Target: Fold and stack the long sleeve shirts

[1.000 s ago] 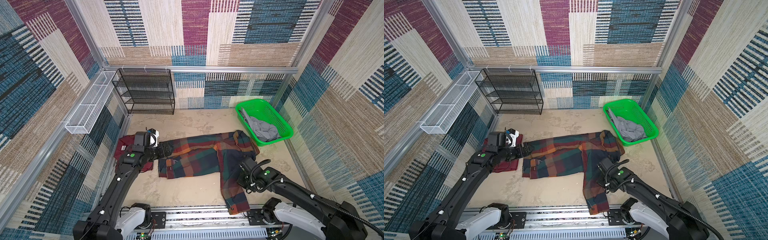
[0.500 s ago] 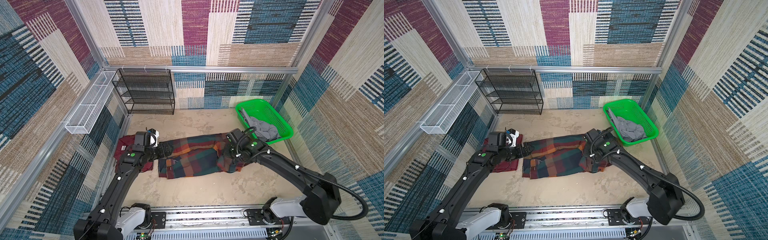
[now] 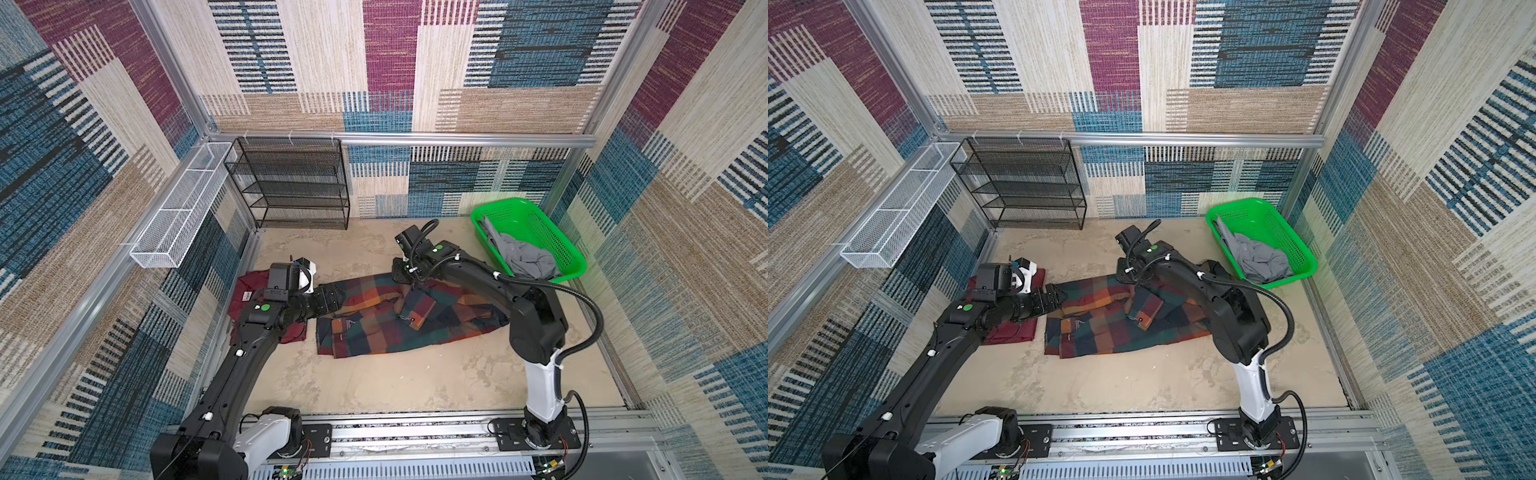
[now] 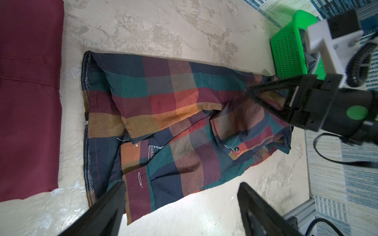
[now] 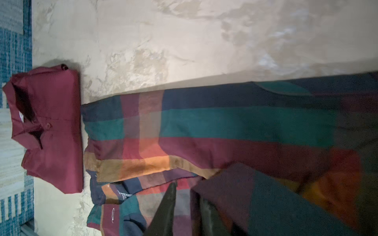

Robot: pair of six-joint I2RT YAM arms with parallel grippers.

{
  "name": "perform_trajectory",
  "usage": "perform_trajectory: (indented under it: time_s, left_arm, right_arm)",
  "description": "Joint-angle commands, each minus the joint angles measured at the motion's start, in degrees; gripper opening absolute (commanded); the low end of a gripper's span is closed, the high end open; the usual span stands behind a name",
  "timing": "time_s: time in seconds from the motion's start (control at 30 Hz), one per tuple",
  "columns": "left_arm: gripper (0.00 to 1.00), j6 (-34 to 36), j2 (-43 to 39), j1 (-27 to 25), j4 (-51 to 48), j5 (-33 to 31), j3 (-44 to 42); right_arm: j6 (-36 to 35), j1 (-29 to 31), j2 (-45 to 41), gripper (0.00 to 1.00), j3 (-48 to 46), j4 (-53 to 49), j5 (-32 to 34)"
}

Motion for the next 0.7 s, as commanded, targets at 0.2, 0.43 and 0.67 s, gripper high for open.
perform_trajectory:
  time_s: [0.2,0.43,0.67]
  left_arm:
    - [0.89,2.1,0.9,0.3,2.6,7.6,-1.0]
    - [0.89,2.2,2.7,0.2,5.3,16.0,-1.8]
    - [0.92,2.4,5.2,-2.2,8.0,23.5,-1.3]
  right_arm:
    - [-4.2,2.5,9.5,0.48,10.0,-5.3,-1.3]
    - [-4.1,2.4,1.9,0.53,0.7,-1.7,1.4]
    - [-3.1,1.7,-6.5,0.64,-7.2,1.5,0.4]
